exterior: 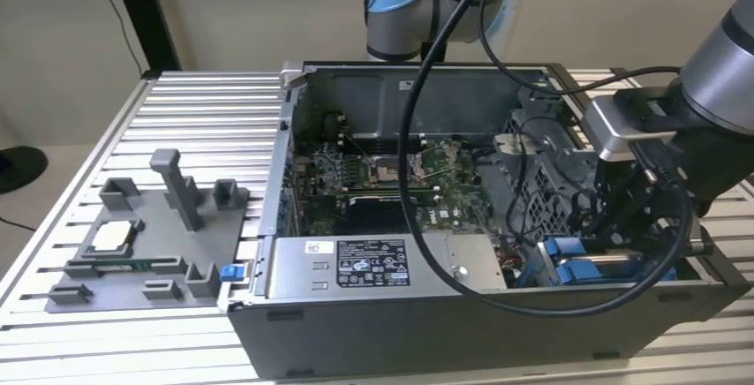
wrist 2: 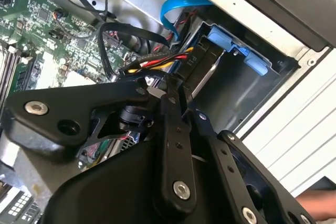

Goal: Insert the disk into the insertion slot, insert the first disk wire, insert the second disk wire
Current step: 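Insert the second disk wire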

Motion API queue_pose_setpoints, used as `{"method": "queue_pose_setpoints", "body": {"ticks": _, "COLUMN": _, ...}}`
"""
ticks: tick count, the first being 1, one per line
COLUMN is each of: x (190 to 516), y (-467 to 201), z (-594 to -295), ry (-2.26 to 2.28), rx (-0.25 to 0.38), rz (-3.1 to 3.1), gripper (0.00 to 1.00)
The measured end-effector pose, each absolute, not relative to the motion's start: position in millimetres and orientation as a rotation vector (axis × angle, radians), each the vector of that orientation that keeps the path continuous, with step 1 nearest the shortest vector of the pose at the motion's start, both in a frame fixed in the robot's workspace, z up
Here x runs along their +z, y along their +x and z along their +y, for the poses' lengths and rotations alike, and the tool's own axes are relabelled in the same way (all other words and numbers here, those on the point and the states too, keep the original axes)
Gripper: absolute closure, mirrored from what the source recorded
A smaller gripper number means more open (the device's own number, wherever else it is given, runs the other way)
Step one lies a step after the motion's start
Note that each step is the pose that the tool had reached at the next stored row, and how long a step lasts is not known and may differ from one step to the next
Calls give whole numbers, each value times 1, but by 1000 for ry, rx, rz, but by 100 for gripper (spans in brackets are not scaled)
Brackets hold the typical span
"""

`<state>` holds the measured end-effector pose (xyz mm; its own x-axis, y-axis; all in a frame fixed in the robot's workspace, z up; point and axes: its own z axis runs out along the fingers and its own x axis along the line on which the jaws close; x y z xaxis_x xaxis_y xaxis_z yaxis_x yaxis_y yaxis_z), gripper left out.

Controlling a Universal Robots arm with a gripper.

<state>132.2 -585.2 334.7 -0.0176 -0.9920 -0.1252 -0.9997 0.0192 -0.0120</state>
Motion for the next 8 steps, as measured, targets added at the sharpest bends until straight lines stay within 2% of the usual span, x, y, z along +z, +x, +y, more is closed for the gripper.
{"method": "queue_pose_setpoints", "body": {"ticks": 8, "x": 352, "y": 137, "z": -585, "ry": -2131, "rx": 120, "rz": 2171, "gripper": 0}}
